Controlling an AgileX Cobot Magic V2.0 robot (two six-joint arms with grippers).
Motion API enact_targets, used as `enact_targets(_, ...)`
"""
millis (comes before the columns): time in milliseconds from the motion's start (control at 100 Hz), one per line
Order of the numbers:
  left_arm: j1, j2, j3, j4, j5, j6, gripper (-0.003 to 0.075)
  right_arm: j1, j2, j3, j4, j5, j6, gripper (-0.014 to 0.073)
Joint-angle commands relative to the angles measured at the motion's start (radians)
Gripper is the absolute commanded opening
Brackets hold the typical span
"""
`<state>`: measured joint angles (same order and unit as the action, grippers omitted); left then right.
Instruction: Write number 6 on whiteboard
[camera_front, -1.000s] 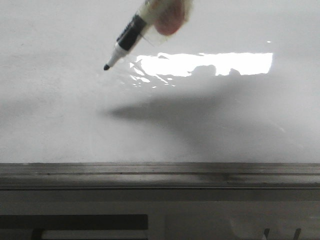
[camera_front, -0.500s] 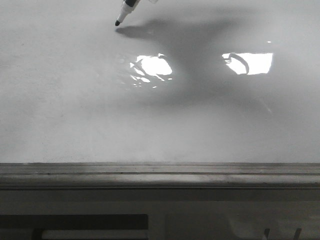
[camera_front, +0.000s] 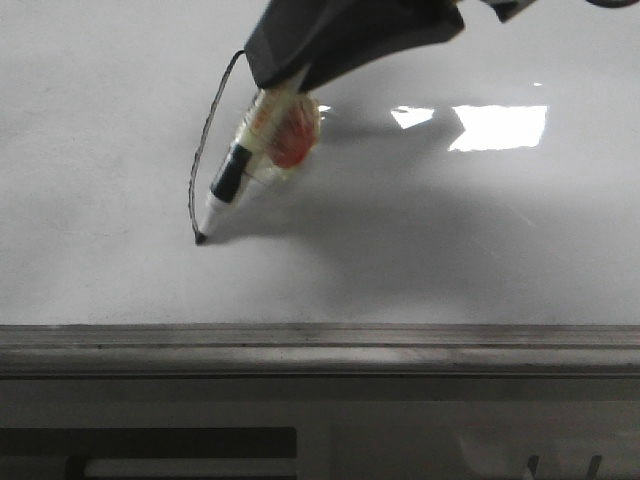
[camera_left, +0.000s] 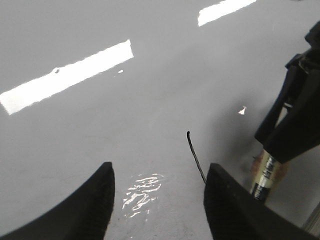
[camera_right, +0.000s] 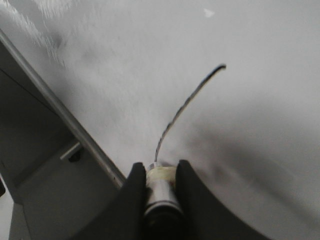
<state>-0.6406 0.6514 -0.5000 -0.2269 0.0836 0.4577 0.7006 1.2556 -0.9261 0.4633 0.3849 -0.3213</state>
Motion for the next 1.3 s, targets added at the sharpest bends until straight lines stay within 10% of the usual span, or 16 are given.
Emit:
enact_targets(0,0.002,-0.004,-0.026,-0.009,-0.084,-0.011,0.0368,-0.033,-0.047,0.0,-0.051,-0.056,-0.015,-0.0051)
enact_targets(800,-0.011,0.0,-0.026,-0.009,-0.054,-0.011,0.0368,0.012,-0.03,-0.08,-0.051,-0.092,-0.017,-0.0053)
enact_targets(1040,-0.155,0.063,-0.026,-0.027,0.079,-0.011,0.0368,0.086,-0.081,-0.08,-0.051,0.025,-0.023,-0.0053)
enact_targets(1290,-0.292,0.203,-0.021,-0.027,-0.062,-0.009,0.0368,0.135,-0.081,-0.08,-0.059,0.039,-0.023,-0.0053)
